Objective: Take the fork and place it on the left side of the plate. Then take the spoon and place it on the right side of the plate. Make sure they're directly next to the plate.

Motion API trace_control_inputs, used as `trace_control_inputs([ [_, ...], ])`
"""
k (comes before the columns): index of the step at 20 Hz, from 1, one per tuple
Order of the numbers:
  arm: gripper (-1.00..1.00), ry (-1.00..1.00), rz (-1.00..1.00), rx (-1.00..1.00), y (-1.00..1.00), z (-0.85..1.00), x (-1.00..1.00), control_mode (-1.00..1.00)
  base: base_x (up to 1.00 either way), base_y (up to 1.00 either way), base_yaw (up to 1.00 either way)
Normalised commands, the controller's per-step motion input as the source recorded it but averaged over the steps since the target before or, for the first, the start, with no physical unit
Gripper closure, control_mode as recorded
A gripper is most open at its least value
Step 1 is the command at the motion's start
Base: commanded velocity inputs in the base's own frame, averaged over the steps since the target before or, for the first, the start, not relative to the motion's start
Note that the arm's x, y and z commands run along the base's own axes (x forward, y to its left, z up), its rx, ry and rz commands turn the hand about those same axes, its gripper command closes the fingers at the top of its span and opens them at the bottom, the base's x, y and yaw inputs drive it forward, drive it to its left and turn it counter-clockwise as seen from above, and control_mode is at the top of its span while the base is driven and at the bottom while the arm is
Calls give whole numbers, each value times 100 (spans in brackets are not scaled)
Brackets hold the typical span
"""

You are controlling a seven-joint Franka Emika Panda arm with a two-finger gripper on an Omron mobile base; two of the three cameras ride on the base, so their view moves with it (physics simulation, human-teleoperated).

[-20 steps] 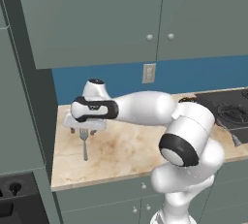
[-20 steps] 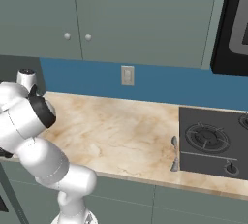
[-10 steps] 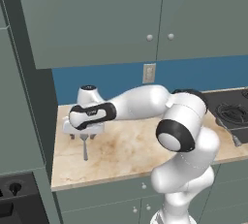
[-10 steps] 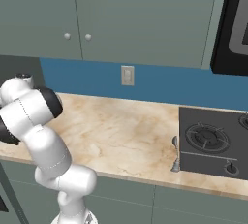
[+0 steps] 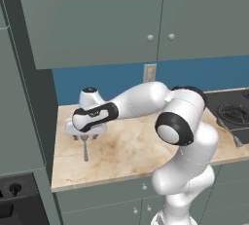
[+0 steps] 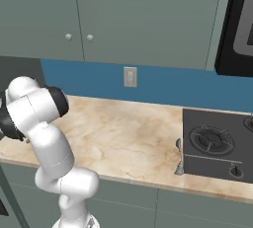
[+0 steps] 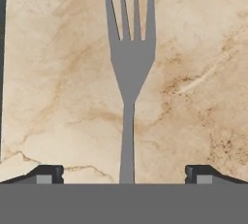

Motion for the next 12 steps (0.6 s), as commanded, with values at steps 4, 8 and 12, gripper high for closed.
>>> trace_control_inputs([
  [4, -100, -5, 7, 0, -21, -24, 0, -100, 0, 0, 0],
  [8, -100, -3, 5, 0, 3, -37, 2, -100, 0, 0, 0],
  [12, -100, -4, 3, 0, 26, -23, 12, -100, 0, 0, 0],
])
